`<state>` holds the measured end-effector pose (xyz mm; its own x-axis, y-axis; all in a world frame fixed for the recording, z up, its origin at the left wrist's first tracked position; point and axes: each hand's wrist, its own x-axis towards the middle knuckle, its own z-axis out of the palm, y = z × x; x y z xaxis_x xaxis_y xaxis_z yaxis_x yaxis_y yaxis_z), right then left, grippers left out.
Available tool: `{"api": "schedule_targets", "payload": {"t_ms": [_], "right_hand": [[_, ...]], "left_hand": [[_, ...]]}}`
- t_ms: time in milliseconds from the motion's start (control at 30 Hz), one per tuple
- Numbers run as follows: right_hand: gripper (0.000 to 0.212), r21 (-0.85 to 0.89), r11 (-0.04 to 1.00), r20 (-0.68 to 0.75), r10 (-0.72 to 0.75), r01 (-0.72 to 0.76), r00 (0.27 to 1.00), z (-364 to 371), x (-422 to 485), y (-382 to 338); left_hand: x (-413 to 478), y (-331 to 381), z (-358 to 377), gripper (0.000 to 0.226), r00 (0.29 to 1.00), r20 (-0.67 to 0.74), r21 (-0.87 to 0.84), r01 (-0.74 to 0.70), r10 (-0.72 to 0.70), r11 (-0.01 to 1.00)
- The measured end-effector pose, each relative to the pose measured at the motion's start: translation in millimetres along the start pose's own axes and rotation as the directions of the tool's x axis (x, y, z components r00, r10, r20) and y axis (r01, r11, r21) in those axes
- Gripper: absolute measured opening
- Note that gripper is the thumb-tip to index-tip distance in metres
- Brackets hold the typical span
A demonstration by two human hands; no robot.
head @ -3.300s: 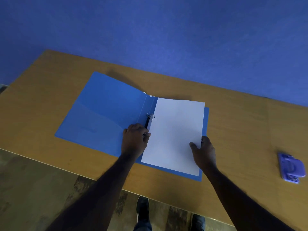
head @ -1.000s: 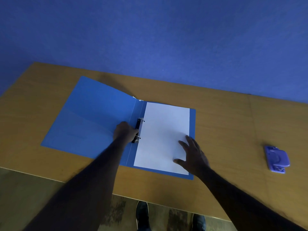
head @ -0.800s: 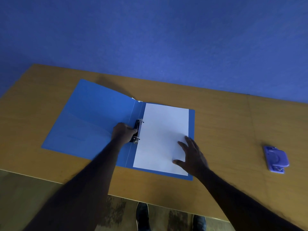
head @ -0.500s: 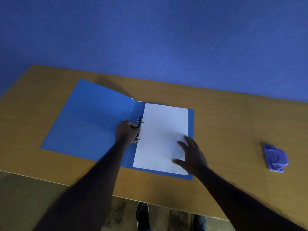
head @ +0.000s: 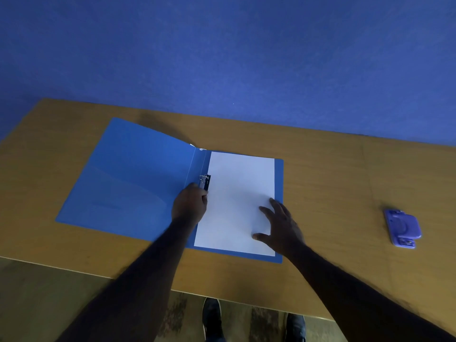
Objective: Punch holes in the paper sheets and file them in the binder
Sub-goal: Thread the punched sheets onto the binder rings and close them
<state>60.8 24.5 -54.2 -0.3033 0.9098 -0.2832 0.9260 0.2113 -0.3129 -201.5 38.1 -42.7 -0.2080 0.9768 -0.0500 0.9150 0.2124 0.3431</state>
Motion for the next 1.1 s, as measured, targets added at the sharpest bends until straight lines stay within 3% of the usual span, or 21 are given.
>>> {"api": "schedule_targets", "payload": {"t_ms": [267, 500, 600, 667, 767, 900, 1000, 1100], "right_hand": [[0.085, -0.007, 1.000, 0.009, -0.002, 0.002, 1.000, -2.3, -0.9, -1.8], [0.086, -0.016, 1.000, 0.013, 0.009, -0.008, 1.000, -6.6, -2.7, -5.8], [0.079, 0.117, 0.989, -0.052, 0.099, -0.093, 0.994, -7.8, -8.4, -9.5], [0.072, 0.258, 0.954, -0.088, 0.184, -0.156, 0.979, -10.8, -12.0, -12.8], [0.063, 0.452, 0.843, -0.022, 0.339, -0.293, 0.941, -13.7, -14.9, -16.1], [0.043, 0.638, 0.641, 0.095, 0.485, -0.427, 0.869, -12.7, -16.8, -17.2], [0.053, 0.778, 0.409, 0.226, 0.525, -0.477, 0.820, -18.4, -16.4, -21.4], [0.056, 0.856, 0.254, 0.262, 0.538, -0.451, 0.801, -19.4, -13.9, -23.0]], "left_hand": [[4.6, -0.6, 2.0, 0.033, 0.994, 0.071, 0.226, -0.100, 0.086, 0.969], [10.7, 3.6, -4.2, 0.035, 0.992, 0.128, 0.282, -0.043, 0.006, 0.958], [5.3, 6.5, -6.5, 0.035, 0.994, 0.106, 0.287, -0.027, -0.004, 0.958], [-5.9, 10.6, -4.0, 0.037, 0.999, 0.016, 0.279, -0.032, 0.028, 0.960], [-37.0, 25.5, 10.1, 0.040, 0.981, -0.083, 0.096, -0.169, 0.177, 0.981], [-84.7, 56.1, 42.2, 0.056, 0.909, 0.090, -0.108, -0.397, 0.406, 0.912], [-100.6, 69.7, 62.1, 0.069, 0.883, 0.153, -0.138, -0.426, 0.444, 0.894], [-104.3, 73.6, 66.7, 0.078, 0.881, 0.162, -0.137, -0.426, 0.444, 0.894]]}}
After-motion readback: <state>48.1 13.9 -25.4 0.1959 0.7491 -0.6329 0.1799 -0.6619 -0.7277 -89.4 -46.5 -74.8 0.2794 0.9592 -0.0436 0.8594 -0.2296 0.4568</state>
